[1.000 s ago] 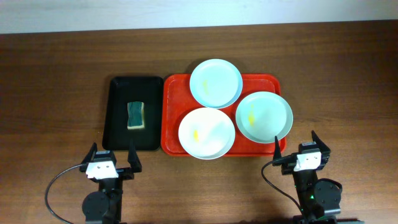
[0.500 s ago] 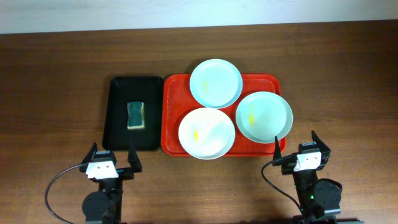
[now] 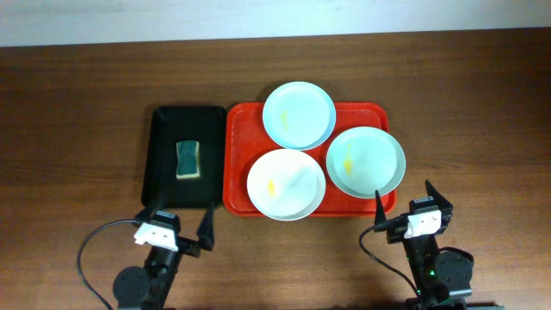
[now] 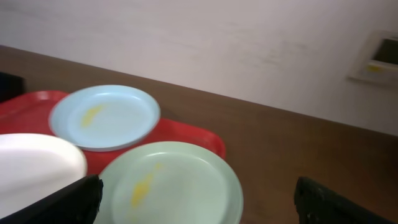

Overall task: Clean dirty plates on tray and stack at the side
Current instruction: 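Move left gripper over the sponge and right gripper over the green plate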

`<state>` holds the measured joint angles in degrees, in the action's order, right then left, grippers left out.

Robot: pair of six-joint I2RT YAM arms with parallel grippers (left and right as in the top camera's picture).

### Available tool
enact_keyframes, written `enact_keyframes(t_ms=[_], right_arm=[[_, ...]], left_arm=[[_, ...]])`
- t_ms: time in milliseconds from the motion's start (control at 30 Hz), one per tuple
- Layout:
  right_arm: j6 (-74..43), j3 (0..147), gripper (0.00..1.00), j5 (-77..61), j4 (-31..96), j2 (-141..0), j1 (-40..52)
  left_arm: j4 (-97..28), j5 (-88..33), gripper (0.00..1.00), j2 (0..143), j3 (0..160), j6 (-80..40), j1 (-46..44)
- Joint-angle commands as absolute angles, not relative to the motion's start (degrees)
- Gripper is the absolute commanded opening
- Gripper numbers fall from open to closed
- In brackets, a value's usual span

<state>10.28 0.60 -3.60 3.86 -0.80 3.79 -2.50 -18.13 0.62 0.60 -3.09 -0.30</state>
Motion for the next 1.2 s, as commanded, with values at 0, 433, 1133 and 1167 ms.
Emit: enact_keyframes(t_ms=[0,433,1133,1167], right_arm=[[10.07,0.32,0.99,-8.88,3.46,-0.47,4.12],[1.04,4.91,0.99,-11.62,4.54,-0.47,4.12],[-3.51,81.67,0.99,-15.77,66.35,-59.29,4.12],[-3.51,83.33,0.99,-18.04,67.70,-61.69,4.12]], left_arm=[[-2.46,-29.58,0.99,0.36,1.10,-3.88,-0.10],[-13.06,-29.58,0.99,9.26,24.95,-3.86,-0.08],[-69.19,-29.65,0.99,71.35,86.59,7.73,-0.10],[-69.95,-30.33,0.99,73.45,87.33,7.55,-0.10]])
